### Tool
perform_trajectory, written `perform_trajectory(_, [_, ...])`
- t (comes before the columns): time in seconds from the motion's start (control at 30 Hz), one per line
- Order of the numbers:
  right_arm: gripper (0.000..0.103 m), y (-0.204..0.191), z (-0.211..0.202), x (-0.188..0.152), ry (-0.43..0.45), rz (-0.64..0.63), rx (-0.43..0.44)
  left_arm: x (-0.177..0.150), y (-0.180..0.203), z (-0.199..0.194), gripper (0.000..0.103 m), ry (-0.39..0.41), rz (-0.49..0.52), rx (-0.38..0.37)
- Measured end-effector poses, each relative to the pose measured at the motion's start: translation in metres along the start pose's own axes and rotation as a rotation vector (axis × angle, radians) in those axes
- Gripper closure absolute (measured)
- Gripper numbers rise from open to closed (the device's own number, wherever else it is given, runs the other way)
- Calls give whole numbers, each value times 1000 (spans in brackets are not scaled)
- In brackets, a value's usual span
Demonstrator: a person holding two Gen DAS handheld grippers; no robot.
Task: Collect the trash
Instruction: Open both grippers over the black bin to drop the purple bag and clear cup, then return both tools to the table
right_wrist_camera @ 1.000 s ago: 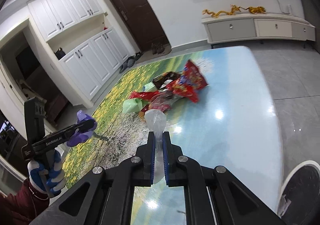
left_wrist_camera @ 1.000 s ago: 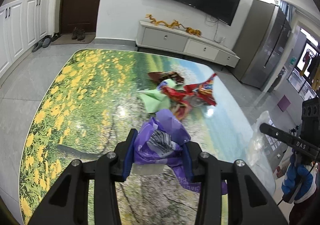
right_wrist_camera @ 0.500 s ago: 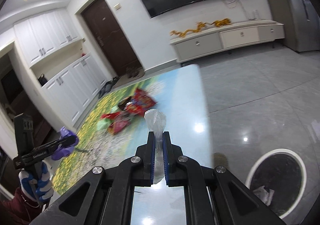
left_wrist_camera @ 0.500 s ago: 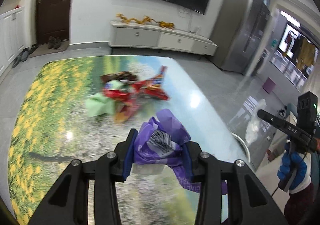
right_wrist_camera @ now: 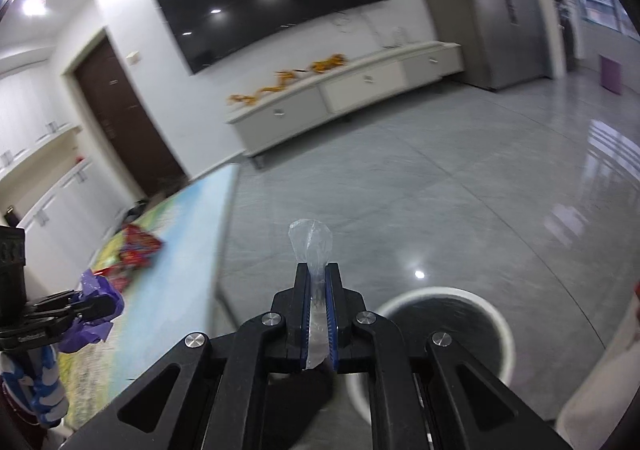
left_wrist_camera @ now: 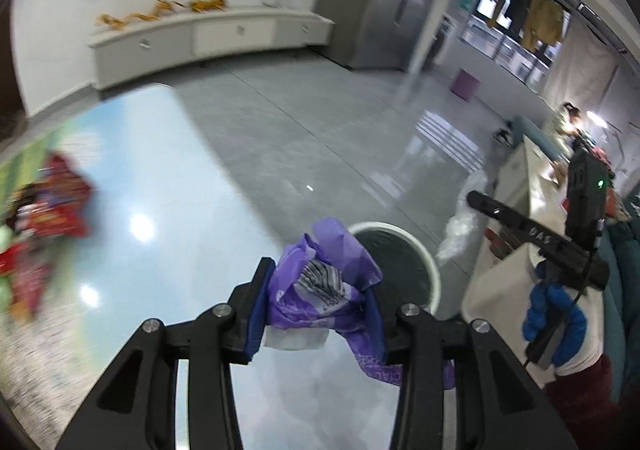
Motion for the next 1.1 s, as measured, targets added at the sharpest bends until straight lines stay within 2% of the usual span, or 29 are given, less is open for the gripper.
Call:
perform_trajectory(0.13, [95, 42, 5, -7, -20, 78, -55, 15, 35, 46, 62, -68, 12, -69])
perform_trajectory(0.3, [95, 77, 14, -18, -48, 131, -114, 26, 76, 90, 60, -119, 47, -112])
perform_trajectory(0.37, [94, 84, 17, -21, -58, 144, -135, 27, 92, 103, 56, -143, 50, -137])
perform_trajectory(0.43, [93, 92, 18, -24, -60, 160, -160, 29, 100, 112, 40, -159, 43, -161])
perform_trajectory(0.5, [93, 99, 18, -25, -62, 175, -189, 29, 102, 115, 33, -162, 31, -174])
perform_trajectory(0.53, [91, 102, 17, -26, -63, 181, -202, 30, 102, 116, 33, -162, 29, -178])
perform_trajectory(0.57, [83, 105, 16, -27, -64, 190, -214, 30, 103, 114, 33, -160, 27, -182])
perform_trajectory(0.63, [76, 108, 13, -29, -60, 196, -225, 29, 98, 109, 33, -154, 26, -184])
perform_trajectory(0.83, [75, 105, 9, -28, -54, 192, -220, 26, 81, 88, 33, -118, 2, -139])
perform_trajectory(1.1, [75, 62, -5, -10, -11, 135, -159, 20, 29, 27, 33, -17, -25, -46])
Point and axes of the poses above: each gripper's, at about its wrist camera, not at the fingertips, and z roughly the way its jaws point, y to its right, x to its top, the point moved 5 cm from there along z, roughly the way its jaws point, and after that the axes turned 5 degrees about x, right-handed, at the moved point
